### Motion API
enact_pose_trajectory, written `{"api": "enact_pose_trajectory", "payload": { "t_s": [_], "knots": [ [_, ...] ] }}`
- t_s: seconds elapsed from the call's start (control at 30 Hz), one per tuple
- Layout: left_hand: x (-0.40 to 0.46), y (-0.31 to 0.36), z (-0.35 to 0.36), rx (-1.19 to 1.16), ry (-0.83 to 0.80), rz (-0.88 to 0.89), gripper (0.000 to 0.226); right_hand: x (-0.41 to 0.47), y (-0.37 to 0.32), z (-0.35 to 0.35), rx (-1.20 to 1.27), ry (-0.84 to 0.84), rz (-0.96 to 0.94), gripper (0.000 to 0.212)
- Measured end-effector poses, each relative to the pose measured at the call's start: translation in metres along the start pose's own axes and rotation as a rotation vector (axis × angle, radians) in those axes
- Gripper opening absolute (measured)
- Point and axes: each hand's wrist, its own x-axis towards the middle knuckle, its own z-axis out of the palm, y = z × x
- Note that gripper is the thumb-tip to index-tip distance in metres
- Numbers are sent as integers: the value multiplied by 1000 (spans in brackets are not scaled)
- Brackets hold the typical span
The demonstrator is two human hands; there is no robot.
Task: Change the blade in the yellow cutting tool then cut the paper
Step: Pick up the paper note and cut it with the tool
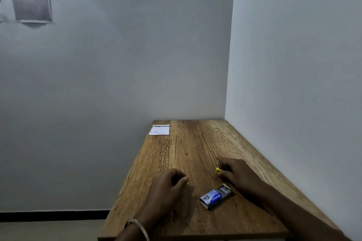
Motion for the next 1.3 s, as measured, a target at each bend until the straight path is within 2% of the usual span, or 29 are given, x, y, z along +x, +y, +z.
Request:
{"api": "enact_pose_trajectory", "payload": {
  "t_s": [0.17, 0.5, 0.7, 0.8, 0.9, 1.0, 1.1, 1.2, 1.3],
  "knots": [
    [1, -2, 1, 7, 10, -5, 13, -2, -1, 6, -45, 28, -23, 58],
    [-1, 1, 0, -21, 4, -30, 13, 0, 0, 7, -263, -60, -44, 52],
    [-1, 2, -1, -44, 0, -55, 13, 0, -8, 1, -272, -168, -39, 42],
    [-1, 3, -1, -61, -8, -62, 13, -1, -6, 0, -209, -189, -18, 29],
    [0, 3, -2, -104, -20, -83, 11, -3, -8, -2, -80, -172, 33, 30],
    [2, 3, -4, -182, -33, -132, 9, -2, -9, -2, -56, -113, 66, 54],
    [10, 3, -11, -234, -70, -168, 9, 3, -17, -4, -65, -106, 27, 61],
    [24, 1, -22, -180, -68, -132, 7, 13, -29, -1, -99, -131, -37, 64],
    [45, -8, -34, -39, -18, -81, 15, 28, -43, 4, -179, -184, -101, 68]
  ]
}}
